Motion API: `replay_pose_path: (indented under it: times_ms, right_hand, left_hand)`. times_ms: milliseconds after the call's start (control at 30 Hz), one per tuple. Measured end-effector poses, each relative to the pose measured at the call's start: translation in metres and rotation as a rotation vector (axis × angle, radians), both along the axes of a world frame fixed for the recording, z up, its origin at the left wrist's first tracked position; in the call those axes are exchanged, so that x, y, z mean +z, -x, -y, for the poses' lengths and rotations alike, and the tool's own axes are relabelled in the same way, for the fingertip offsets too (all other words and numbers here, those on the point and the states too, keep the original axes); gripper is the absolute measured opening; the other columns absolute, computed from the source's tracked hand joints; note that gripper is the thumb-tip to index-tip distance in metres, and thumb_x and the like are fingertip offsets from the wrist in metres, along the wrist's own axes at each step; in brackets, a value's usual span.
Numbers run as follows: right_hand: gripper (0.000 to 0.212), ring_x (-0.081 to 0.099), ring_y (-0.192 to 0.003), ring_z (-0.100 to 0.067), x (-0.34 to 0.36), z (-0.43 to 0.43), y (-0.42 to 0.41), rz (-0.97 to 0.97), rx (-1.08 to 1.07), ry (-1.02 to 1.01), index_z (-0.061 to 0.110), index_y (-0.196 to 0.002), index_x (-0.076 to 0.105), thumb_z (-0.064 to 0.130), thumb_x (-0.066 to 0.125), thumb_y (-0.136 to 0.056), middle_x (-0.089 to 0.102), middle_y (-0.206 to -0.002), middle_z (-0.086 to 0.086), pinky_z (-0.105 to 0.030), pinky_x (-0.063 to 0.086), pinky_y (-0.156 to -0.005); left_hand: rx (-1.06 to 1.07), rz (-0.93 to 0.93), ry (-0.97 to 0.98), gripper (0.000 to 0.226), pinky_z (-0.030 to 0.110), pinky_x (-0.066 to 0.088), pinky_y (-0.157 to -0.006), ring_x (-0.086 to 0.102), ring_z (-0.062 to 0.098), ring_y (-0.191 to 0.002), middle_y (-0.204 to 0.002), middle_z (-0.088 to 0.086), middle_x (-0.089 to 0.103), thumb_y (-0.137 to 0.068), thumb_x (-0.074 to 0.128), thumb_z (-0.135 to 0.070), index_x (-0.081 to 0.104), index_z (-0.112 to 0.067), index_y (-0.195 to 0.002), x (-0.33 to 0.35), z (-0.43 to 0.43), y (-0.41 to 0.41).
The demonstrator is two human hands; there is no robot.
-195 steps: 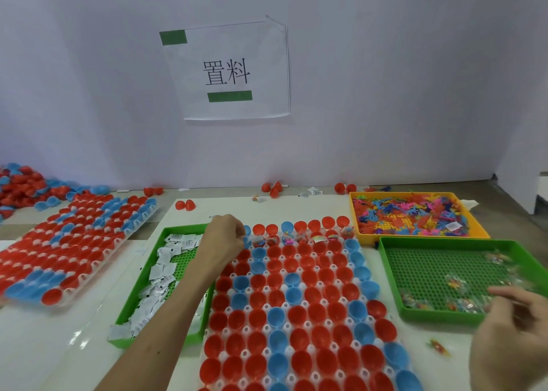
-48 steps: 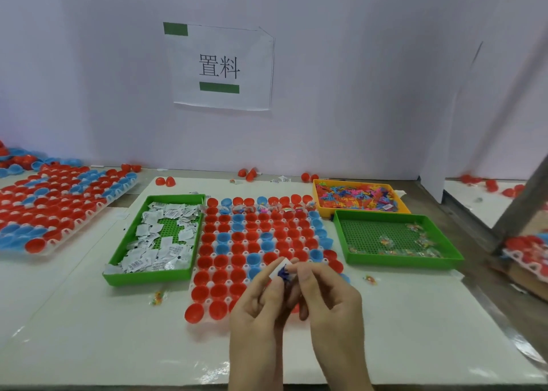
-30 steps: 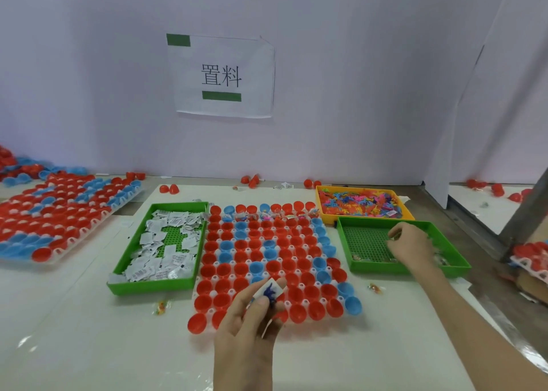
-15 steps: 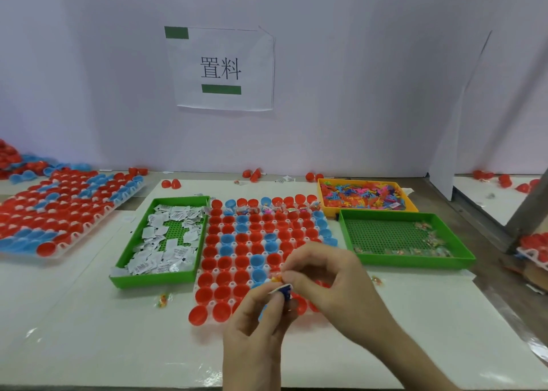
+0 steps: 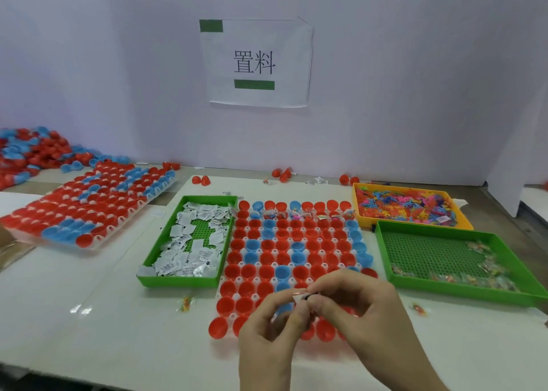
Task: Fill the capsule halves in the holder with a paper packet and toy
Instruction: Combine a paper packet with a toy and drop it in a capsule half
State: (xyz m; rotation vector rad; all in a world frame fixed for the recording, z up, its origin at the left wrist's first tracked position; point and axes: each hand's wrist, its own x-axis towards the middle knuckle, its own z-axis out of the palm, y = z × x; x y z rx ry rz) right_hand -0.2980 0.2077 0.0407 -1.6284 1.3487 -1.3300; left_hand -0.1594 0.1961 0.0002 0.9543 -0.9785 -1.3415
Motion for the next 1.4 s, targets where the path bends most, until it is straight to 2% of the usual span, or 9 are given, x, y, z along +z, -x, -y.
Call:
replay_pose_path:
  times_ms: [133,267,333,433,567,767,1033,1233,1400]
  right_hand:
    - [0.025,0.069,-0.084,-0.008,-0.012,0.009,-0.018,-0.046,-0.135,0.062,0.036,-0.079,0.076,0.011,0.082,-0.078,0.073,-0.084,0.015,-0.019,0.054,-0.075]
    - [0.009,0.065,-0.087,-0.01,-0.004,0.032,-0.021,-0.068,-0.22,0.219,0.035,-0.088,0.073,0.037,0.073,-0.079,0.063,-0.101,0.014,-0.013,0.049,-0.074]
    - [0.011,0.064,-0.089,-0.009,-0.007,0.045,-0.012,-0.055,-0.242,0.246,0.035,-0.096,0.071,0.041,0.067,-0.088,0.06,-0.107,0.017,-0.01,0.048,-0.077]
    - [0.02,0.063,-0.088,-0.006,-0.019,0.072,0.026,-0.011,-0.345,0.269,0.036,-0.097,0.066,0.016,0.066,-0.093,0.062,-0.105,0.016,-0.012,0.05,-0.077]
    - [0.039,0.058,-0.08,0.003,-0.042,0.101,0.09,-0.107,-0.587,0.281,0.032,-0.09,0.061,-0.007,0.063,-0.089,0.065,-0.094,0.003,-0.008,0.047,-0.074]
    - [0.02,0.055,-0.082,0.002,-0.064,0.112,0.134,-0.053,-0.843,0.421,0.033,-0.092,0.061,0.014,0.055,-0.091,0.057,-0.089,0.009,-0.007,0.041,-0.076]
    - [0.033,0.058,-0.08,-0.009,-0.064,0.112,0.146,0.054,-0.902,0.367,0.049,-0.091,0.06,0.016,0.057,-0.089,0.06,-0.092,0.019,-0.014,0.044,-0.076]
    - [0.031,0.06,-0.076,-0.027,-0.059,0.109,0.14,0.027,-0.898,0.374,0.051,-0.089,0.061,0.021,0.056,-0.088,0.062,-0.091,0.016,-0.042,0.049,-0.074]
    - [0.024,0.059,-0.073,-0.026,-0.059,0.107,0.138,0.05,-0.892,0.35,0.043,-0.084,0.063,0.021,0.055,-0.086,0.064,-0.088,0.006,-0.031,0.048,-0.072]
  left_hand:
    - [0.015,-0.093,-0.052,0.022,0.025,0.06,-0.069,0.075,0.023,-0.084,-0.088,0.012,0.077,-0.058,0.076,-0.025,0.081,-0.016,-0.078,-0.002,0.013,-0.006]
    - [0.049,-0.069,-0.03,0.028,0.023,0.059,-0.068,0.075,0.022,-0.083,-0.088,0.012,0.077,-0.058,0.078,-0.031,0.081,-0.018,-0.082,0.012,0.034,-0.006]
    - [0.108,0.04,0.013,0.026,0.024,0.059,-0.069,0.075,0.02,-0.083,-0.089,0.007,0.078,-0.062,0.078,-0.035,0.081,-0.024,-0.085,0.02,0.056,-0.018]
    - [0.169,0.29,0.07,0.008,0.017,0.056,-0.064,0.073,0.009,-0.077,-0.084,-0.004,0.078,-0.075,0.078,-0.028,0.08,-0.034,-0.08,0.029,0.105,-0.045]
    - [0.206,0.684,0.144,0.019,0.009,0.051,-0.061,0.068,-0.002,-0.075,-0.078,-0.019,0.074,-0.086,0.077,-0.017,0.076,-0.034,-0.079,0.03,0.169,-0.079]
    - [0.225,1.098,0.241,0.006,0.005,0.041,-0.059,0.063,-0.002,-0.07,-0.077,-0.017,0.07,-0.088,0.075,-0.022,0.08,-0.02,-0.089,0.017,0.243,-0.081]
    - [0.168,1.394,0.324,0.008,0.018,0.038,-0.066,0.053,-0.004,-0.07,-0.088,-0.008,0.073,-0.089,0.072,-0.019,0.08,-0.019,-0.089,-0.01,0.273,-0.07]
    - [0.131,1.581,0.39,0.009,0.025,0.042,-0.07,0.055,0.01,-0.082,-0.093,-0.008,0.066,-0.089,0.072,-0.023,0.08,-0.022,-0.094,-0.014,0.283,-0.064]
    - [0.083,1.575,0.288,0.005,0.027,0.049,-0.068,0.057,0.009,-0.079,-0.098,-0.008,0.069,-0.085,0.077,-0.025,0.081,-0.024,-0.088,-0.014,0.291,-0.063]
